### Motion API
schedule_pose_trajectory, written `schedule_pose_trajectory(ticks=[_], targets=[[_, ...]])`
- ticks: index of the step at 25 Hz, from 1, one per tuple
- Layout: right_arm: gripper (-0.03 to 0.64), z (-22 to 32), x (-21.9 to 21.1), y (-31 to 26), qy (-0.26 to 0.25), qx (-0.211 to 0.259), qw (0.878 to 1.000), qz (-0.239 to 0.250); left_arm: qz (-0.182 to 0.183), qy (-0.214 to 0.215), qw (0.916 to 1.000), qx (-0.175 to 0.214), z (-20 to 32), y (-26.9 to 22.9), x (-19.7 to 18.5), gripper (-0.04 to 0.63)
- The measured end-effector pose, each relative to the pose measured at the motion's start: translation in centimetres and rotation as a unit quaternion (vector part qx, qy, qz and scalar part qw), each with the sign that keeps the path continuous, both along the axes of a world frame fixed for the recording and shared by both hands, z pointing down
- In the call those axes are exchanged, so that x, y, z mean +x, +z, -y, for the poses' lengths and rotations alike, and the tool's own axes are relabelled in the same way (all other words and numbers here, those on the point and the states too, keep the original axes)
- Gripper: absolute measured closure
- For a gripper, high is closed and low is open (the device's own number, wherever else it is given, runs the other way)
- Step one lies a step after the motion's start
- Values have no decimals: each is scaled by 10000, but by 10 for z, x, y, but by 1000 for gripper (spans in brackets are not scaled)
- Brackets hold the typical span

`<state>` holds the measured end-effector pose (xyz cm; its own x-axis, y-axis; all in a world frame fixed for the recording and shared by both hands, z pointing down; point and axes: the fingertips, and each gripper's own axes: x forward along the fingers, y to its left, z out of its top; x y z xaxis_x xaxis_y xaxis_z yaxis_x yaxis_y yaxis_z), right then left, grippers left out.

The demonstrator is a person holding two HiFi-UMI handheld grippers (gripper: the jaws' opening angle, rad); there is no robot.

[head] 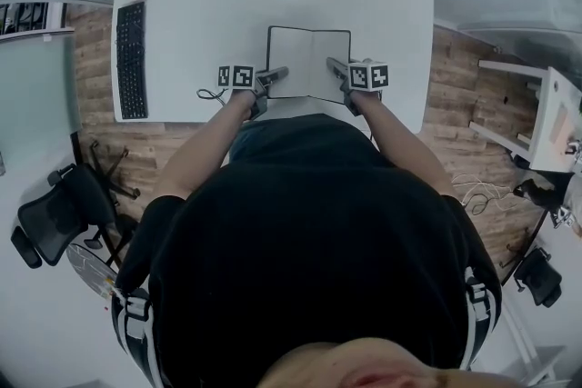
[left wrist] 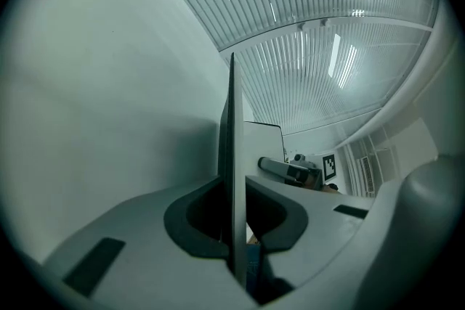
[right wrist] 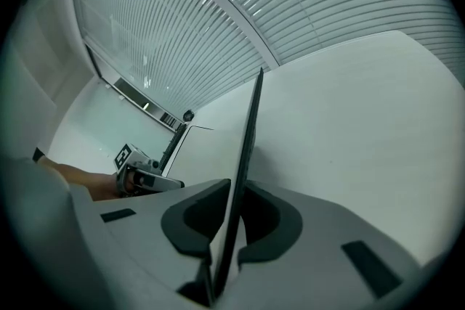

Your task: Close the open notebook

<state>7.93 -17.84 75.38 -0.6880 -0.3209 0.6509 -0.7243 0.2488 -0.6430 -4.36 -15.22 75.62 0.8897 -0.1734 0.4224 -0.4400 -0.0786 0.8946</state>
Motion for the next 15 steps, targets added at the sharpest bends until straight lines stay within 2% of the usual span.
schedule_pose_trajectory(ticks=[15], targets=[[559, -6, 3, 15, -35, -49, 9999, -102, 124, -50, 9999, -98, -4, 10, -6, 538]])
